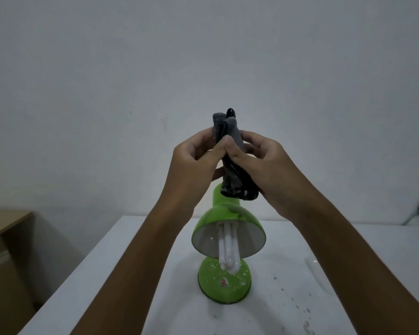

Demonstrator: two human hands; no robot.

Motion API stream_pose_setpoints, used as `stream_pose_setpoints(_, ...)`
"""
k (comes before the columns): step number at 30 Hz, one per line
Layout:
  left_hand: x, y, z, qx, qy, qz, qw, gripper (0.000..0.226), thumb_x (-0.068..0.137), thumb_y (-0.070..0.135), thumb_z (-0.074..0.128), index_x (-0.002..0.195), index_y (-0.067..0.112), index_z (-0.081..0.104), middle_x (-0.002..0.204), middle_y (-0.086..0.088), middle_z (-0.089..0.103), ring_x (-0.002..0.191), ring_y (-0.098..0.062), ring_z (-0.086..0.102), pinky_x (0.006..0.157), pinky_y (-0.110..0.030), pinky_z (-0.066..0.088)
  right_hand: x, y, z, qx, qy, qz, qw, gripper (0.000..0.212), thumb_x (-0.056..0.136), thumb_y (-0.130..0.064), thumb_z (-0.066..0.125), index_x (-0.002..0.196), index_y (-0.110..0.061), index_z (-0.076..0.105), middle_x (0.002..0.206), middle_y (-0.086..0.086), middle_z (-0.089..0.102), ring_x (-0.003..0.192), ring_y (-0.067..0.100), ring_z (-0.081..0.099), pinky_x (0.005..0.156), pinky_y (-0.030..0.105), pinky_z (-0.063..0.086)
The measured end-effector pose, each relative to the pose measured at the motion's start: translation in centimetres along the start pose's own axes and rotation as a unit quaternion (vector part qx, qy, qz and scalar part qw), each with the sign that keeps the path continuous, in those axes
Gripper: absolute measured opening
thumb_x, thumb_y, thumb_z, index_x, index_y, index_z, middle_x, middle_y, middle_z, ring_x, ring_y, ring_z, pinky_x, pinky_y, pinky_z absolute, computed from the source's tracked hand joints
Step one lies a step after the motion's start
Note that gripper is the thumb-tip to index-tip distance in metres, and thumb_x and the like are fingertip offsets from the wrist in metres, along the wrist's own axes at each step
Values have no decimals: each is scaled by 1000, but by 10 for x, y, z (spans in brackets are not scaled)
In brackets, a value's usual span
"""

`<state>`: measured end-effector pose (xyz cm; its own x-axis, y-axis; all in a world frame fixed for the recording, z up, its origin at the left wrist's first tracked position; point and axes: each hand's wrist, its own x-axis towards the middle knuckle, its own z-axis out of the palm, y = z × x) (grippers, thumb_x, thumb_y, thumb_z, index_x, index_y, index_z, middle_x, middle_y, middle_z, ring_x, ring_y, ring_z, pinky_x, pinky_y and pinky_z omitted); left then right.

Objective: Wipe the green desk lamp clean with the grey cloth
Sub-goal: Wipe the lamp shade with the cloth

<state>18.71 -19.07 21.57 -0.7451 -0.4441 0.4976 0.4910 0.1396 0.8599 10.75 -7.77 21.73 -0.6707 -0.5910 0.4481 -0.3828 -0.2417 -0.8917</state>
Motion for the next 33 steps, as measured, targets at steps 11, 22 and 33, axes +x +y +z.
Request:
stream_pose_setpoints(11, -30, -48, -35, 249, -125, -52, 959, 99, 58, 74, 74, 146, 44, 38, 149, 27, 42, 137, 6, 38, 112, -38, 40, 26, 50, -41, -127, 58, 1, 990, 14, 100, -18, 56, 109, -17, 66, 100, 9, 74, 92, 22, 72, 87, 42, 58)
stream_pose_setpoints(22, -48, -78, -29, 176, -104, -133, 970, 66, 60, 68, 65, 123, 48, 58, 107, 20, 71, 97, -1, 70, 68, -26, 57, 32, 112, -36, -77, -71, -21, 994, 34, 101, -8, 52, 115, -38, 63, 116, -13, 70, 111, 0, 64, 95, 17, 51)
stream_pose_setpoints(33, -49, -77, -26, 165, -125, -70, 976, 34, 68, 58, 62, 102, 63, 65, 106, 19, 74, 99, -2, 70, 77, -21, 56, -1, 123, -33, 46, 22, -22, 998, 27, 100, -6, 54, 111, -26, 68, 109, -3, 74, 105, 9, 68, 89, 24, 54)
